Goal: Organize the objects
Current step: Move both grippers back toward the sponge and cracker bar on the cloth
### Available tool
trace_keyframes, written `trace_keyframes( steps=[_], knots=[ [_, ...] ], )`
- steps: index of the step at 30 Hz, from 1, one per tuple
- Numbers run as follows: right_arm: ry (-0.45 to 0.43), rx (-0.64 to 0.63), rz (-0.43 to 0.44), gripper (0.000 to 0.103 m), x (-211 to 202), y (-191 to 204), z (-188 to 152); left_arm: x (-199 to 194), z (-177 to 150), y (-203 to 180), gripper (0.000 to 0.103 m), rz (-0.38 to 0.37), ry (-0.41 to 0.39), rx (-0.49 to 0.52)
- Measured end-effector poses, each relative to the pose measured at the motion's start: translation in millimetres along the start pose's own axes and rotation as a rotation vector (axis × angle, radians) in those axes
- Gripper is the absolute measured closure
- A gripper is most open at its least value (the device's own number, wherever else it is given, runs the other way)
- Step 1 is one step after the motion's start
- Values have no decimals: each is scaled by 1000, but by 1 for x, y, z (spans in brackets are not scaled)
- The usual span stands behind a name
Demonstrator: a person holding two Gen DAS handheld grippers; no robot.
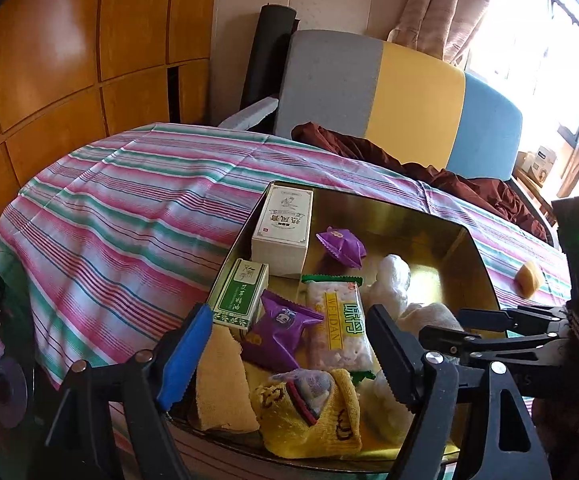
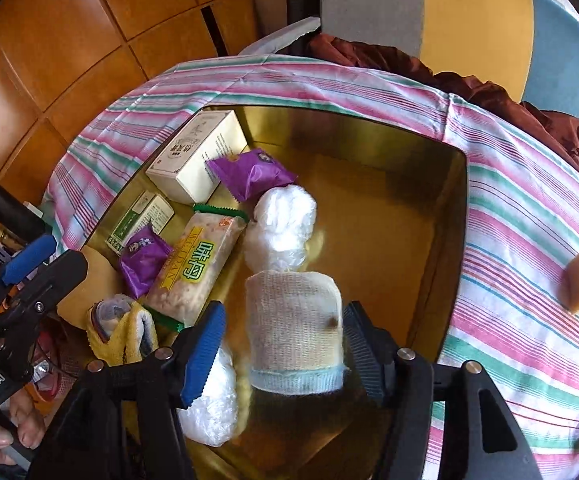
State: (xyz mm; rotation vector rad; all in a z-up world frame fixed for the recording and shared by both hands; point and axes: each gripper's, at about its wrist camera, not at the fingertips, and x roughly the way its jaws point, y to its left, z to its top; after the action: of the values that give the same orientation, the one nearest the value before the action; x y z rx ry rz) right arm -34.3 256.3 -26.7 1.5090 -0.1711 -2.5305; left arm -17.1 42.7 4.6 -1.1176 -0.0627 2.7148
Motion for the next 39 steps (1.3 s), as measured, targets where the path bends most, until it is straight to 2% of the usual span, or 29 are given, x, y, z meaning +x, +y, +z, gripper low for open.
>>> trace_keyframes(
  steps=[9, 20, 26, 29, 32, 34, 35, 37, 39],
  knots=[
    [-97, 131, -83, 41, -52, -61, -17, -3, 0, -10, 23, -9, -4, 27],
    [-90, 283, -273, 41, -85, -155, -44, -8, 3, -45, 21, -37, -5, 115],
    [-81, 430, -397, 41, -110, -230, -62, -12, 6, -74, 20, -77, -14, 182],
    [-97, 529, -502, 41, -124, -279, -73, -13, 7, -91, 20, -102, -11, 211],
    [-165, 694, -577, 41, -137, -325, -102, -14, 8, -110, 20, -134, -11, 240],
    [-160, 896, -532, 41, -143, -357, -126, -15, 8, -125, 20, -165, -5, 253],
    [-199, 980, -491, 41, -150, -368, -136, -16, 8, -134, 20, -187, -4, 264],
    [-231, 1058, -493, 41, -159, -378, -150, -16, 5, -154, 20, -220, -4, 300],
    [-222, 1113, -472, 40, -160, -385, -158, -14, 0, -175, 20, -250, 10, 332]
  ],
)
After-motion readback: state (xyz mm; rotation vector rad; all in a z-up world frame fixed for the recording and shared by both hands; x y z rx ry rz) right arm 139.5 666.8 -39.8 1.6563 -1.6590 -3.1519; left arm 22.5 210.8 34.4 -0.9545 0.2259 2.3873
